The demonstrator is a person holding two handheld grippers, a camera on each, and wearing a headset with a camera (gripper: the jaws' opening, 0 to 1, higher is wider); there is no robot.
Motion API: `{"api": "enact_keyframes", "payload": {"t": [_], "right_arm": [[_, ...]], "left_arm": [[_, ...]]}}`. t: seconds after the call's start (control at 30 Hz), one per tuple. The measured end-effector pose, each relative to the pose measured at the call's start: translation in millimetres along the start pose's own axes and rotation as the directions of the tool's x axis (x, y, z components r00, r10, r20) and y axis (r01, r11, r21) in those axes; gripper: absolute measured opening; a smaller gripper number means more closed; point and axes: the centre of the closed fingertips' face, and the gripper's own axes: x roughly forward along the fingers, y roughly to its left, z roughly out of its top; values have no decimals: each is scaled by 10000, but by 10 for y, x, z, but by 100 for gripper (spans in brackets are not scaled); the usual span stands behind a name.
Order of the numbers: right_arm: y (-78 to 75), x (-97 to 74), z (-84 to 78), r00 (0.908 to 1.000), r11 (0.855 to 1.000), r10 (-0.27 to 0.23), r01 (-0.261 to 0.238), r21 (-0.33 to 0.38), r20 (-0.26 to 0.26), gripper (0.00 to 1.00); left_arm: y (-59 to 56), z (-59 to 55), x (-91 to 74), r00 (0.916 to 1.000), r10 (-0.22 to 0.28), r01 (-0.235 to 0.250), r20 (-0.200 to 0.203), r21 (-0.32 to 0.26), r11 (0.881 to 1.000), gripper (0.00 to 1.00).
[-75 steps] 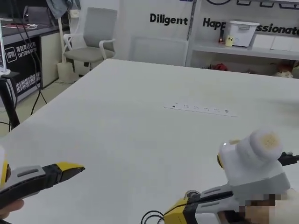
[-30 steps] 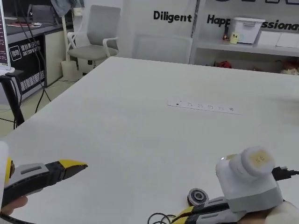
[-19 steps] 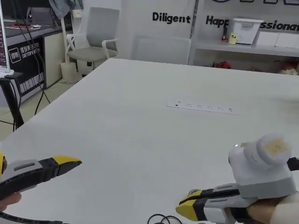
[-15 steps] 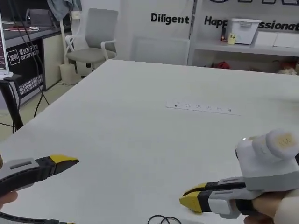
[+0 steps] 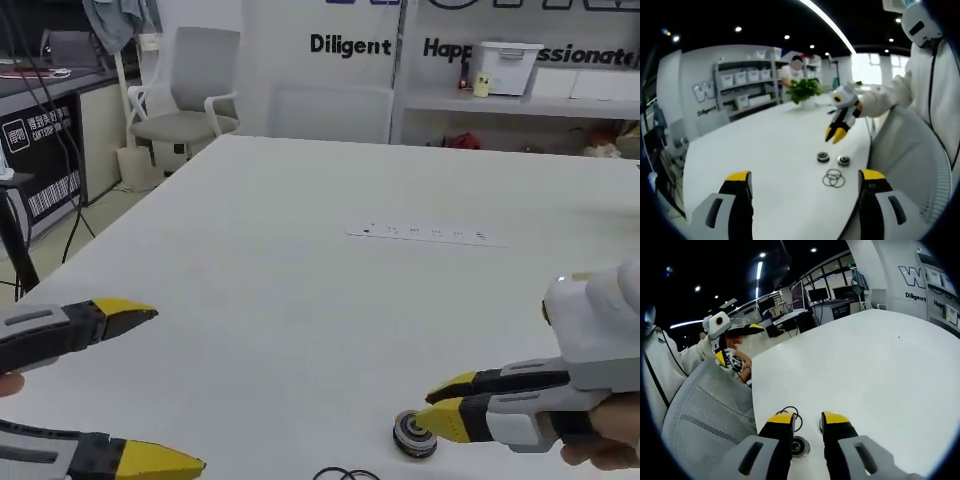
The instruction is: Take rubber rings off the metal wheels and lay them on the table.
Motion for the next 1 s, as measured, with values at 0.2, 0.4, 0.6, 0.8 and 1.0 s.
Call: {"api": "enact_keyframes", "payload": {"t": [0.2, 0.4, 0.6, 0.8, 1.0], "right_arm": [[-30, -51, -42, 9999, 9999, 2, -4, 113, 137, 24], [-102, -44, -131, 9997, 10000, -39, 38, 54, 252, 28], [-181, -40, -208, 9995, 9997, -226, 228, -111, 209, 29], [-216, -47, -226, 9990, 9993, -364, 366, -54, 269, 29], [-230, -34, -262, 9987, 9991, -423, 423, -4, 275, 28]], "left_arm": [[3, 108, 36, 9998, -188, 186, 87, 227, 9996, 89], [-6, 223, 141, 9987, -485, 476, 129, 590, 9971, 88], [13, 330, 288, 9970, -771, 757, 111, 980, 9923, 88], [18, 459, 425, 9945, -1001, 958, 303, 1219, 9879, 87], [-2, 544, 613, 9901, -1341, 1270, 421, 1400, 9820, 86]]}}
